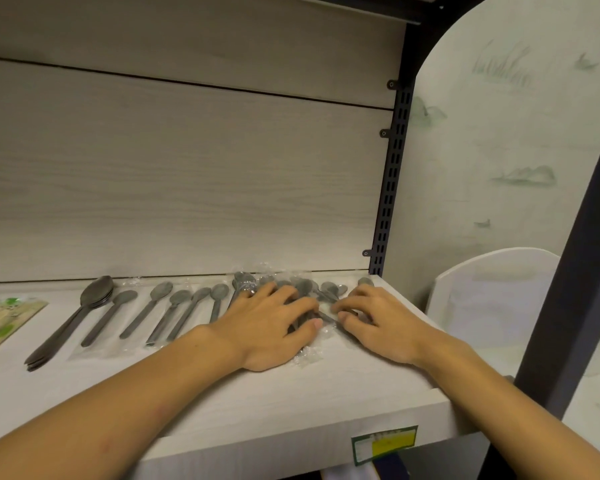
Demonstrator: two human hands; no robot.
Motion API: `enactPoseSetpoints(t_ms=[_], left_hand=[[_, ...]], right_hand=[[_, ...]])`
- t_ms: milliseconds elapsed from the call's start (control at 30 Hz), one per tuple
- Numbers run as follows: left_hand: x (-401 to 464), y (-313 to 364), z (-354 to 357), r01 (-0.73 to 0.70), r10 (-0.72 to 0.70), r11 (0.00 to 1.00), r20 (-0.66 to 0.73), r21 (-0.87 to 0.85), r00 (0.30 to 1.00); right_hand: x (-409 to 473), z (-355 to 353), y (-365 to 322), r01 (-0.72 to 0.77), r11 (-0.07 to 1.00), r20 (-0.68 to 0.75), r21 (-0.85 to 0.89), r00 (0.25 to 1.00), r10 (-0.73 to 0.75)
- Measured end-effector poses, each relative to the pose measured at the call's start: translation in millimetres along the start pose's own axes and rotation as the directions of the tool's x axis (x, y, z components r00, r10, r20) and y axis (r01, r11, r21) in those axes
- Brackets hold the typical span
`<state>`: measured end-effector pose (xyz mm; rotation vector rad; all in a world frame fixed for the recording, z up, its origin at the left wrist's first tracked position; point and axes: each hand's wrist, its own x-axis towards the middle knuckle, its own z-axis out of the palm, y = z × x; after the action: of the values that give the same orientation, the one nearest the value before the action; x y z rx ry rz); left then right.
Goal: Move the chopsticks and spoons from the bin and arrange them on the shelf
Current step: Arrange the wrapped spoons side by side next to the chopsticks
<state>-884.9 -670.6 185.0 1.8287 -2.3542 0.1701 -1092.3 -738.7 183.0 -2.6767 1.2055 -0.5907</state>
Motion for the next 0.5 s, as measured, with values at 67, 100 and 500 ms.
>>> enactPoseSetpoints(t_ms=[67, 100, 500], left_hand=[[-1.0, 0.0, 0.3, -0.003, 0.001, 0.999, -0.039, -0.033, 0.999], [-1.6, 0.3, 0.2, -0.002, -0.001, 0.999, -0.060, -0.044, 0.998], [-0.1, 2.9, 2.3, 0.035, -0.037, 0.999, -0.090, -0.024, 0.995]], right_hand=[[1.1, 1.6, 0.3, 0.003, 1.000, 0.020, -0.005, 1.000, -0.003], [1.9, 2.0, 1.9, -0.013, 1.000, 0.006, -0.008, 1.000, 0.013], [6.8, 8.6, 9.1, -0.086, 0.990, 0.010, -0.108, 0.996, 0.087]])
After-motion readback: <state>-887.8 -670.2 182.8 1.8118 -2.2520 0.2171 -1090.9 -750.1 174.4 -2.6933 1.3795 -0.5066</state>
